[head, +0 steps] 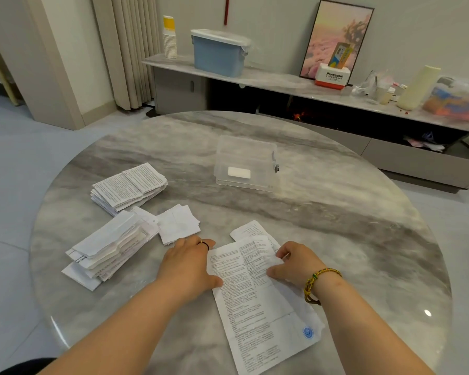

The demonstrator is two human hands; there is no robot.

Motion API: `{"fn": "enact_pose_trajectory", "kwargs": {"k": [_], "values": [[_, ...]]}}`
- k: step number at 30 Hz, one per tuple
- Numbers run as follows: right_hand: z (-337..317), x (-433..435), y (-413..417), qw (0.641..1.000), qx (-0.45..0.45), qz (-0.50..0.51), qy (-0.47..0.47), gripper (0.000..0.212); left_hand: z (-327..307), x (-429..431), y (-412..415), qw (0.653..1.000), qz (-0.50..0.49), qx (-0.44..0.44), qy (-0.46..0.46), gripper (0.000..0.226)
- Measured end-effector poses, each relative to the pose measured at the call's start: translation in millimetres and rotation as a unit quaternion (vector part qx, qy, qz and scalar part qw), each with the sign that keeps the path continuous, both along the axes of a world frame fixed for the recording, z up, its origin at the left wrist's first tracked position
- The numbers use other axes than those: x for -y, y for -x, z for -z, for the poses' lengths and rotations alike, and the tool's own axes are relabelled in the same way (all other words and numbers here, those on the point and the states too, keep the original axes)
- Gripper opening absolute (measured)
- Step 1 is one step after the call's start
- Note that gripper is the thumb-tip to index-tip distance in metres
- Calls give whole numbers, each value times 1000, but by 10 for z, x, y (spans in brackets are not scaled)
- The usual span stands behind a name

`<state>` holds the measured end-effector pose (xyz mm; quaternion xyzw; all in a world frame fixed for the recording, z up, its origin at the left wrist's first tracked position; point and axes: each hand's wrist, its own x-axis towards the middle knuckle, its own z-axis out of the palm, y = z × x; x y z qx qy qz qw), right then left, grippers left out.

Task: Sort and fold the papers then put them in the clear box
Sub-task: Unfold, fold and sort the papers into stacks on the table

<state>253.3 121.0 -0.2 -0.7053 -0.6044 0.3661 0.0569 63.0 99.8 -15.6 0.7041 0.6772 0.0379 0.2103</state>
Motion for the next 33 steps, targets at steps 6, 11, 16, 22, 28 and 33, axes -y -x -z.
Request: {"fn": "enact_pose_trajectory", "kwargs": {"k": [6,11,16,22,28,33], "values": [[-25,-13,18,996,-33,14,-85,28,-9,17,1,998,-24,57,-8,82],[-191,-41,-42,959,-216,113,-144,25,-124,-1,3,941,-142,304,-32,83],[-271,-33,-51,906,-364,177,-124,20,-207,26,58,873,-141,456,101,26],[-248,3,-81,907,-401,118,-47,11,-305,53,87,832,-138,527,103,21],[-232,24,-48,918,-391,61,-20,17,-339,42,141,820,-154,543,94,17],[-217,16,-57,908,-413,66,-10,21,-368,40,161,813,-147,556,83,20]]}}
